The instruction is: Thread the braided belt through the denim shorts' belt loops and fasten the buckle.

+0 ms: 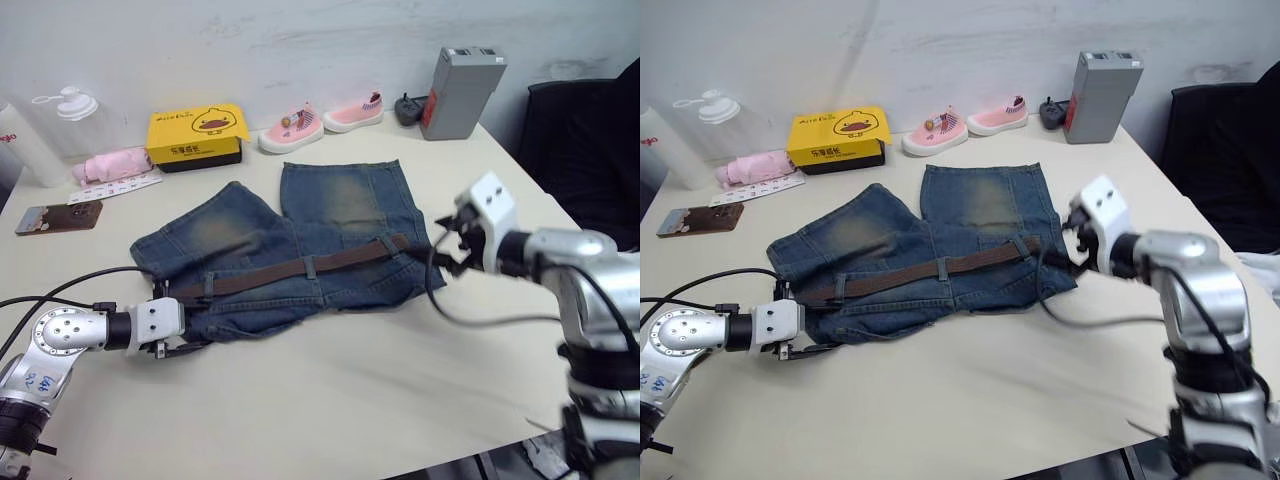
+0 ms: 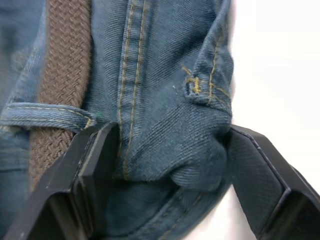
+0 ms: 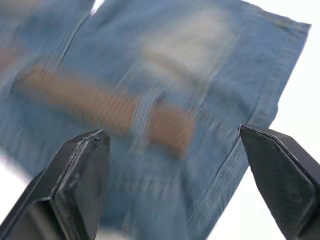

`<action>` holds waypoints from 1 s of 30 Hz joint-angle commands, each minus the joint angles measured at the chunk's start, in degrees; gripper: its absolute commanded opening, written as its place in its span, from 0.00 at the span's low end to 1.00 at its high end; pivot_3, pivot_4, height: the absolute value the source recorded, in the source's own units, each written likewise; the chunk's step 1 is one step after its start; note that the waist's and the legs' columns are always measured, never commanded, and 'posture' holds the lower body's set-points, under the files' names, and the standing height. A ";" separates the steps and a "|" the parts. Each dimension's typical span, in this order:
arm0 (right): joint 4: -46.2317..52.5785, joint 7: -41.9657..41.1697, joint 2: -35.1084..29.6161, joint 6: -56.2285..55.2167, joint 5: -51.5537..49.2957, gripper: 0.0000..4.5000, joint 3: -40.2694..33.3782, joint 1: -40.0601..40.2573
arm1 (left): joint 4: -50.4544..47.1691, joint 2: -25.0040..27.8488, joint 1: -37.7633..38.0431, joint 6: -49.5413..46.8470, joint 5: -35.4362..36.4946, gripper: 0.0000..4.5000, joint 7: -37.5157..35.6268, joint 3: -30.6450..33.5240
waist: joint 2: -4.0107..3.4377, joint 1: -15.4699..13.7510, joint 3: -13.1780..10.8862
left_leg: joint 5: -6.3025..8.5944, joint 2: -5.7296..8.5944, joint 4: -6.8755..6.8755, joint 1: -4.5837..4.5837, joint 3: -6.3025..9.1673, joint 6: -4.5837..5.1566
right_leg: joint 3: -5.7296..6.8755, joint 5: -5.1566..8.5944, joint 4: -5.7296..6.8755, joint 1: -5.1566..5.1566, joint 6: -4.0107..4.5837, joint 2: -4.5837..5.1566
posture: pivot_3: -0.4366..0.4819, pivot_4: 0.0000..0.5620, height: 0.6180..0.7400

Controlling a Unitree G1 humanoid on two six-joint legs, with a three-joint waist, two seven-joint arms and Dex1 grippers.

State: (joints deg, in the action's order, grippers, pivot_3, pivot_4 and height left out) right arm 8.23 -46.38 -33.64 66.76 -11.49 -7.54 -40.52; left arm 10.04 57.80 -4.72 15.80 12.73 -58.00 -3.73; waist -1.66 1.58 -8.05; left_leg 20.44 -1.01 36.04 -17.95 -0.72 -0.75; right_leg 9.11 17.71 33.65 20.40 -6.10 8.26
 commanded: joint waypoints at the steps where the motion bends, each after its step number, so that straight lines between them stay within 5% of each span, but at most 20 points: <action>1: -8.00 2.62 2.29 2.68 -2.64 0.98 -1.62 -3.93 | -3.61 -0.03 1.92 -4.71 1.73 0.79 -0.66 2.49 | 0.02 -0.24 0.00 | -0.01 0.01 -0.01 -0.04 0.01 0.02 | 0.01 0.00 0.00 0.04 0.00 0.02 | 0.48 0.27 0.72; 9: -21.50 3.21 5.87 1.52 -4.87 0.98 2.55 -6.88 | -5.53 -1.14 3.59 -6.46 -0.24 0.79 0.98 5.67 | 0.02 -0.95 -0.03 | -0.04 0.17 0.04 -0.24 0.04 0.06 | 0.08 -0.03 0.00 0.08 -0.06 0.13 | 0.48 0.27 0.72; 11: -22.27 3.56 6.27 0.57 -5.12 0.89 2.81 -6.55 | -5.13 -1.97 3.14 -5.85 -0.45 0.79 2.34 6.80 | 0.00 -0.96 -0.04 | -0.04 0.17 0.03 -0.23 0.04 0.06 | 0.08 -0.03 0.00 0.08 -0.06 0.12 | 0.48 0.27 0.72; 16: -22.03 5.05 7.60 -0.16 -6.86 0.40 0.78 -6.37 | -4.32 -3.42 2.47 -6.47 0.55 0.79 2.69 9.09 | 0.03 -1.20 -0.06 | -0.05 0.16 0.05 -0.23 0.02 0.05 | 0.08 -0.05 0.02 0.08 -0.08 0.13 | 0.48 0.27 0.72; 19: -22.17 6.66 8.02 -0.15 -7.46 0.10 -0.31 -6.49 | -4.69 -4.33 2.18 -8.49 2.07 0.97 2.61 10.49 | 0.03 -1.24 -0.06 | -0.05 0.15 0.06 -0.23 0.02 0.05 | 0.07 -0.05 0.03 0.08 -0.09 0.12 | 0.48 0.27 0.72; 30: -15.27 14.35 10.96 2.11 -10.09 0.08 -4.19 -3.09 | -10.37 -1.97 3.87 -35.22 19.00 1.00 -3.46 19.88 | 0.04 -1.33 -0.08 | -0.06 0.13 0.05 -0.24 0.09 0.03 | 0.05 -0.05 0.02 0.10 -0.09 0.12 | 0.48 0.27 0.72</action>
State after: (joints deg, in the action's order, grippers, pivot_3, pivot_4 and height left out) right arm -10.29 -33.24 -23.08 68.64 -19.77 -10.30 -43.49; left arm 0.86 54.85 0.27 -14.81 27.86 -61.15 12.72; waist -1.62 0.25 -8.13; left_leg 20.37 -0.88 36.09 -18.19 -0.61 -0.73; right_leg 9.16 17.66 33.68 20.50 -6.19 8.38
